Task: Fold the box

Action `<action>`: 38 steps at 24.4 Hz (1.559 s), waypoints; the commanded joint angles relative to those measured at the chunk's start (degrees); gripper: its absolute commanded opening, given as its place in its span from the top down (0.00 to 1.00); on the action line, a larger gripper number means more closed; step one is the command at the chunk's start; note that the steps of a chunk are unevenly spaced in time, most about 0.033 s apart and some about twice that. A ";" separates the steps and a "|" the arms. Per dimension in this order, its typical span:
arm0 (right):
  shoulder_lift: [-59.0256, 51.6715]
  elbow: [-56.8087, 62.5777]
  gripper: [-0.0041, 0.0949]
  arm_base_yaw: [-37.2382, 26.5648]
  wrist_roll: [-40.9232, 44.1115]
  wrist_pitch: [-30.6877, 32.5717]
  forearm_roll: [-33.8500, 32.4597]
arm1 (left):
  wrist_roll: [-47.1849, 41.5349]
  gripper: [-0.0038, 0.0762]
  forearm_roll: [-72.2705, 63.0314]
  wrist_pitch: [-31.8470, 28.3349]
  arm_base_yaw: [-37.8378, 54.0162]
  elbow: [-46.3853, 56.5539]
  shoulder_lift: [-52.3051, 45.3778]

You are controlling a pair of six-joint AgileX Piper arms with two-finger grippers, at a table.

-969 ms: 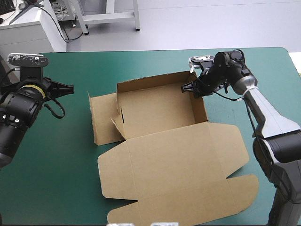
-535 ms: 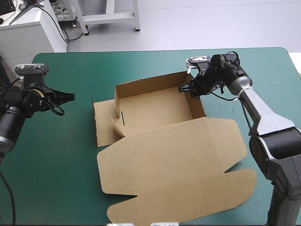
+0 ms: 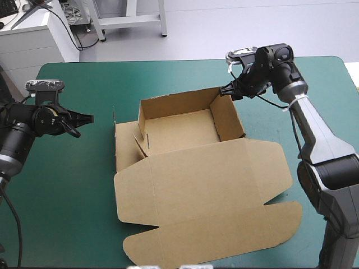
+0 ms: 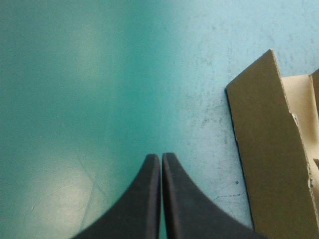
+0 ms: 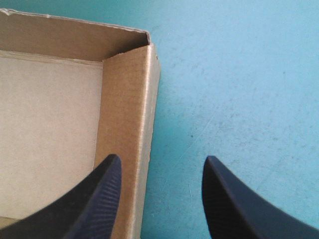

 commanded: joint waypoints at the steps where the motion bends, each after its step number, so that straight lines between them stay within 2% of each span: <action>1: -5.59 -2.03 0.48 -0.12 0.02 0.70 1.20 | 0.16 0.96 -0.29 -2.06 0.58 -1.44 -1.22; 4: -8.65 0.16 0.48 -0.12 0.75 0.70 2.44 | 0.46 0.96 -5.10 -2.03 4.06 -1.44 -1.08; 9: -8.98 4.87 0.48 -0.12 0.47 0.43 2.78 | 10.15 0.96 -21.90 -0.65 11.06 -1.44 -1.08; 12: -6.37 4.87 0.48 -0.12 0.34 -2.51 5.43 | 15.22 0.96 -29.54 0.11 12.22 -1.44 -1.08; 29: 4.55 4.77 0.49 -0.12 -0.45 -3.60 6.79 | 16.20 0.96 -31.94 2.80 12.22 -1.44 -1.08; 32: 4.81 4.77 0.58 -0.12 -0.45 -2.81 6.67 | 16.20 0.96 -31.94 3.08 12.22 -1.44 -1.08; 33: 4.81 4.77 0.65 -0.12 -0.45 -2.36 6.57 | 16.20 0.96 -31.94 3.08 12.22 -1.44 -1.08; 34: 4.81 4.77 0.82 -0.12 -0.45 -1.77 6.41 | 16.20 0.96 -32.19 3.19 12.22 -1.44 -1.08; 35: 4.81 4.77 0.92 -0.12 -0.45 -1.44 6.41 | 16.20 0.96 -32.30 3.19 12.22 -1.44 -1.08; 36: 4.81 4.77 0.97 -0.12 -0.45 -0.75 6.30 | 16.20 0.96 -32.28 3.19 12.22 -1.44 -1.08; 38: 4.59 4.77 0.98 -0.27 -0.45 0.36 6.30 | 16.20 0.96 -32.33 3.19 12.22 -1.44 -1.08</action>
